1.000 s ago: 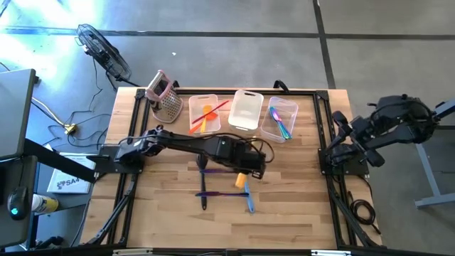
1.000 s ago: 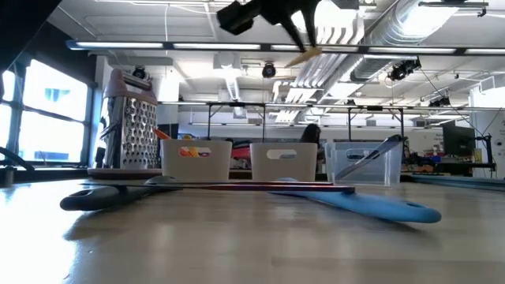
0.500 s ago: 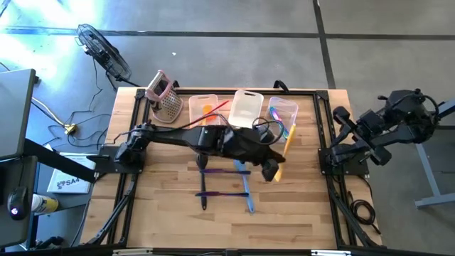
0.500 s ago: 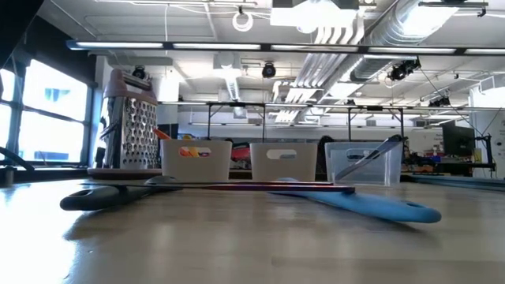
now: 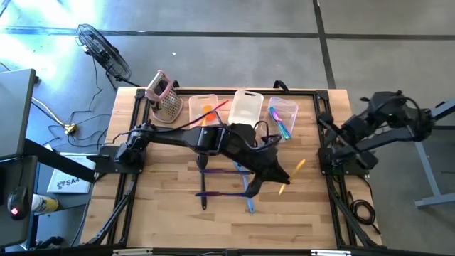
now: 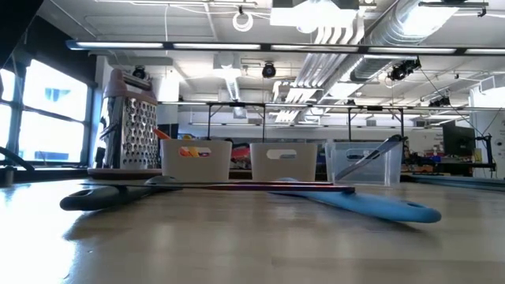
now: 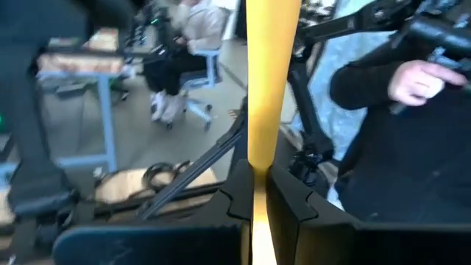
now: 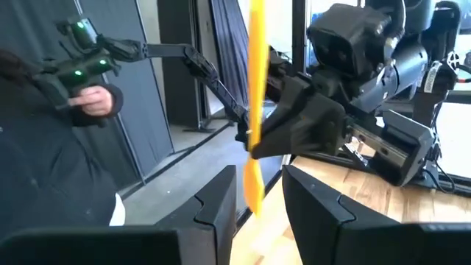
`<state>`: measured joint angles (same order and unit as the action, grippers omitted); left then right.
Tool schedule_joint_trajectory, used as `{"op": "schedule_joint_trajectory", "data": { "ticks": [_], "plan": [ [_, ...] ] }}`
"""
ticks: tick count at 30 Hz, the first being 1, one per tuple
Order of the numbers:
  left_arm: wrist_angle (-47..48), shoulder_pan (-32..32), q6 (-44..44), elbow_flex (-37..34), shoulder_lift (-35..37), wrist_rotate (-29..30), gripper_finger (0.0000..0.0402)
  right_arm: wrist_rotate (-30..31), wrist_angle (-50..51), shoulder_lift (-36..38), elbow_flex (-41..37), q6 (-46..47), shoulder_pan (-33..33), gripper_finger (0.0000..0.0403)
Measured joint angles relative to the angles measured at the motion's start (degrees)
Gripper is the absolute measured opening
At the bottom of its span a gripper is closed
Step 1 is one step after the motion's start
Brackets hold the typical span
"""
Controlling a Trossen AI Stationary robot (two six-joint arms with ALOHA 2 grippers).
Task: Pick & Place Kitchen Items
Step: Put the yellow spatula into the left white bin
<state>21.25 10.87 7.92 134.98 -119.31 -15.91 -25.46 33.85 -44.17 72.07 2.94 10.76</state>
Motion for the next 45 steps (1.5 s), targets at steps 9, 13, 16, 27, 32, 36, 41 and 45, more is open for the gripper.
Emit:
{"op": "schedule_joint_trajectory", "data": {
  "ticks": [9, 13, 16, 27, 32, 36, 41, 45],
  "plan": [
    [0.01, -0.04, -5.13, 0.0, -0.02, -4.6, 0.0008, 0.02, -8.69, -6.52, 0.02, -1.33, 1.03, 0.0105],
    [1.45, -0.43, -5.09, 0.0, -0.04, -4.57, 0.0008, 0.85, -10.55, -8.41, 0.02, -4.31, 3.12, 0.0105],
    [2.14, -0.79, -4.98, 0.0, -0.04, -4.54, 0.0008, 6.08, -11.22, -9.22, 0.02, -6.81, 5.21, 0.0105],
    [3.52, -0.81, -5.11, 0.0, -0.09, -4.58, 0.0008, 13.29, -12.95, -10.56, 0.02, -10.78, 8.87, 0.0105],
    [4.76, -1.18, -5.01, 0.0, -0.09, -4.89, 0.0008, 10.85, -13.56, -12.54, 0.02, -10.78, 9.05, 0.0105],
    [4.84, -1.51, -5.09, 0.0, -0.09, -5.52, 0.0008, 7.26, -14.03, -14.41, 0.02, -10.38, 9.14, 0.0105],
    [5.14, -1.55, -5.09, 0.0, -0.09, -6.43, 0.0008, 6.2, -15.7, -14.97, 0.02, -9.35, 9.14, 0.0105],
    [5.58, -1.55, -5.09, 0.0, -0.09, -7.16, 0.0008, 6.0, -16.78, -14.87, 0.02, -9.31, 9.14, 0.0105]
  ]
}}
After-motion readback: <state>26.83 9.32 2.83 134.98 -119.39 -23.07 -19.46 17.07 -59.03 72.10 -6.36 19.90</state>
